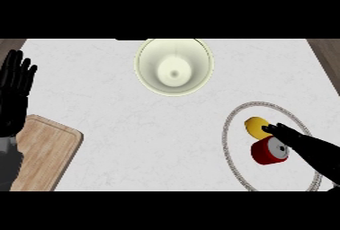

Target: Pick the lemon from the placemat and place it in the bowl

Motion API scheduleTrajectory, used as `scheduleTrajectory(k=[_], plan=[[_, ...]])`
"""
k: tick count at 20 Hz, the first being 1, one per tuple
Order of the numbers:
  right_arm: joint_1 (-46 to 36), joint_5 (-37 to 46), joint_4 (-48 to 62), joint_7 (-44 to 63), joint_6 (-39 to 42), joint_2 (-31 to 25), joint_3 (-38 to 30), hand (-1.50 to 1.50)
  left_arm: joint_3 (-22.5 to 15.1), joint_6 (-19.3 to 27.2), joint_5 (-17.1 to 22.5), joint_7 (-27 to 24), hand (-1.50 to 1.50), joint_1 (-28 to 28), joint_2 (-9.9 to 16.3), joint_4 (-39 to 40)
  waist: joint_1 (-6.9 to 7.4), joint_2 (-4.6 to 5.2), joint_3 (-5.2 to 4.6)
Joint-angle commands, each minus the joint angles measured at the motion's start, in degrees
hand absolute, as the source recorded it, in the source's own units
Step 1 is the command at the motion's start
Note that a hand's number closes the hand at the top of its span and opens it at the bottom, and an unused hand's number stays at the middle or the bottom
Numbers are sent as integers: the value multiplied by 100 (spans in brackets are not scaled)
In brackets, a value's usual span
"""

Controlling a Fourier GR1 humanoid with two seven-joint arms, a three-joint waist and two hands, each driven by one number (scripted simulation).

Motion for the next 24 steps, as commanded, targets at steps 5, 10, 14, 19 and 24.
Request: scheduleTrajectory(k=[5,10,14,19,24], plan=[[-383,355,806,-1373,950,-1509,-1487,-150,28,-59,-74,-252,0,29,-122,111,16,16,5],[-856,881,1009,-1024,878,-2241,-1499,-150,4,-198,-67,-179,0,-82,-106,158,93,26,-2],[-982,1750,809,-1114,789,-2991,-1210,-150,152,-379,36,-165,0,-180,54,363,138,47,-2],[-888,2751,736,-1772,406,-3530,-697,-150,63,-333,-49,-209,0,-97,-49,248,189,45,6],[-1203,3399,1256,-2091,-82,-3472,-80,-150,-77,-204,-132,44,0,-239,-163,12,275,54,3]])
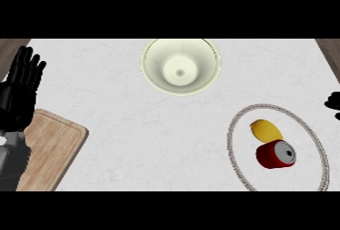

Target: Pick the lemon from the placemat and place it in the bowl

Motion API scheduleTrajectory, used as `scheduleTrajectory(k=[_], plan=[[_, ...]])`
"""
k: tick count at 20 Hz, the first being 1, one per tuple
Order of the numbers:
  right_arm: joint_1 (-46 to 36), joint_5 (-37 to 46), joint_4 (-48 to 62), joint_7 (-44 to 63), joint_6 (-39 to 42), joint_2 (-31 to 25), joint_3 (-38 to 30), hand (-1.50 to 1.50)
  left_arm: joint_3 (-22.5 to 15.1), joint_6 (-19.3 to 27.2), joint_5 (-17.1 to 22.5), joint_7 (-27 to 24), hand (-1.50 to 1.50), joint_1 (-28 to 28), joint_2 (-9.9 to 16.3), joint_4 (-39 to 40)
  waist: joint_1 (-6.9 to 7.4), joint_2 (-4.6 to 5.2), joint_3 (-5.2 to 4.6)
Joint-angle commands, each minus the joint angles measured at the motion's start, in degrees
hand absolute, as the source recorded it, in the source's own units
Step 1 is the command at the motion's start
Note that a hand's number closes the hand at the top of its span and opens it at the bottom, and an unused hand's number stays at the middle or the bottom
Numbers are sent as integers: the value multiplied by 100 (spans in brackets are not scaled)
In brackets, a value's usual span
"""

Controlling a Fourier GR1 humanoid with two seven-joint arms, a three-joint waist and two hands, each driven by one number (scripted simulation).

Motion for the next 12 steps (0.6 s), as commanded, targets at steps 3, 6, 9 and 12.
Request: scheduleTrajectory(k=[3,6,9,12], plan=[[-371,768,800,-1176,387,93,591,-150,29,-91,3,-70,0,267,-57,-136,23,-15,-5],[-729,907,859,-1164,314,340,924,-150,37,-121,-64,-97,0,-174,-68,359,-5,12,-9],[-906,1238,1288,-1099,88,754,1273,-150,-11,-132,-92,-84,0,89,-105,30,39,-7,-6],[-1001,1430,1315,-773,-78,1252,1567,-150,-50,173,-289,123,0,-55,-172,-119,-44,-27,-6]])
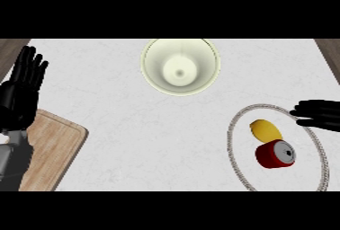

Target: Pick the lemon from the placemat and place it in the bowl

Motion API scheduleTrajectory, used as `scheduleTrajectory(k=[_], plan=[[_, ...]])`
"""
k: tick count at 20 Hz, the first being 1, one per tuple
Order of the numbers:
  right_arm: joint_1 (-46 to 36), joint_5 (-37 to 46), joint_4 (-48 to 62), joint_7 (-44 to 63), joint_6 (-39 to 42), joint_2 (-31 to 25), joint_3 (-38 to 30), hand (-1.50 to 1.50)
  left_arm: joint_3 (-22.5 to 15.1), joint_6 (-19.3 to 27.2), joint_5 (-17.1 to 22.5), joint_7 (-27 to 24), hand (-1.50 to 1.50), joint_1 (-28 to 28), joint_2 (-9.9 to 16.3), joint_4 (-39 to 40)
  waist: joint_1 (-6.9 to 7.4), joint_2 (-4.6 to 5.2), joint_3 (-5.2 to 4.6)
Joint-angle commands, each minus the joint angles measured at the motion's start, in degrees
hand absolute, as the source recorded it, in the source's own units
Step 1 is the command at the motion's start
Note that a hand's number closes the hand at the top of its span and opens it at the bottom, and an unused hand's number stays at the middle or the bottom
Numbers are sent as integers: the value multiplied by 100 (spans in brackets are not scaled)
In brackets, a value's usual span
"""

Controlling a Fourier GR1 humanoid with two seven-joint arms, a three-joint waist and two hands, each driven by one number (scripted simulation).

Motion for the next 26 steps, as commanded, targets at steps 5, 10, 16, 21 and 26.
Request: scheduleTrajectory(k=[5,10,16,21,26], plan=[[-638,616,1054,-578,426,845,522,-150,69,-27,-30,128,0,-31,-53,-108,-82,-23,-1],[-903,1009,1690,-649,193,1323,770,-150,48,94,-167,10,0,45,-261,24,-113,-19,-2],[-1071,1165,2396,-1112,-188,1771,899,-150,286,-174,-6,280,0,-57,51,-138,-110,-22,1],[-1039,1094,2125,-1085,-147,1857,959,-150,165,-76,-259,-93,0,343,-196,-252,-157,-38,-3],[-1257,1465,2715,-1128,-353,2131,984,-150,287,-144,-204,170,0,-32,-158,33,-163,-31,-2]])
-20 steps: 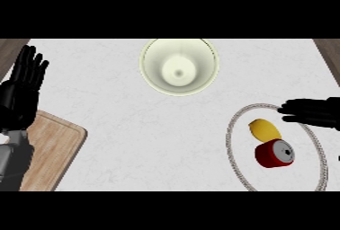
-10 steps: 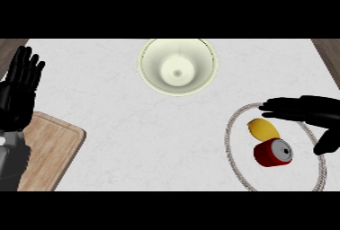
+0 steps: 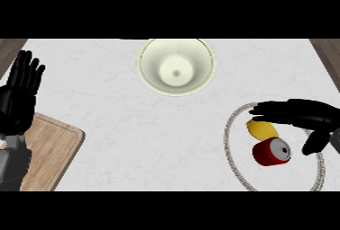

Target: Pick the lemon from the placemat and place it in the bowl

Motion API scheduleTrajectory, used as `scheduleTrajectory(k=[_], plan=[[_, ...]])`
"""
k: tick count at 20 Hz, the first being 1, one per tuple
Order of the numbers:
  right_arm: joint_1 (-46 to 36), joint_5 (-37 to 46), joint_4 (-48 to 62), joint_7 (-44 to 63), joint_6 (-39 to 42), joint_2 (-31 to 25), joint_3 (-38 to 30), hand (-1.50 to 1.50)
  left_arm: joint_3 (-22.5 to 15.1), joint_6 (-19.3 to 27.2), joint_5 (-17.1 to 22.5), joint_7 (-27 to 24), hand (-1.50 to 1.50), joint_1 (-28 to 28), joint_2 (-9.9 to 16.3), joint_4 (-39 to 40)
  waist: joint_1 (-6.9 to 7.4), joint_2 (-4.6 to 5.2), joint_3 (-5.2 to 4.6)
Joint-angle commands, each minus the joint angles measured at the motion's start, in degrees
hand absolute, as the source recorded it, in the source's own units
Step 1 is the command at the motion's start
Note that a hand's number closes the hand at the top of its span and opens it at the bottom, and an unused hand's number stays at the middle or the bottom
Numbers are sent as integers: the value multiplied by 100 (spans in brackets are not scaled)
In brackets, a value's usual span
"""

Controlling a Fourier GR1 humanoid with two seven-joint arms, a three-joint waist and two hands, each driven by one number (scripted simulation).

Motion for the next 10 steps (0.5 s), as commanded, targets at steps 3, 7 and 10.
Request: scheduleTrajectory(k=[3,7,10], plan=[[-408,373,803,-713,293,443,1,-150,45,-79,-12,77,0,36,-40,-140,31,0,1],[-10,558,505,-541,6,574,111,-150,162,-85,-52,110,0,-73,3,30,-45,-16,-1],[-423,612,1064,-799,49,692,-51,-150,96,-112,-138,-92,0,218,-135,-119,11,-4,0]])
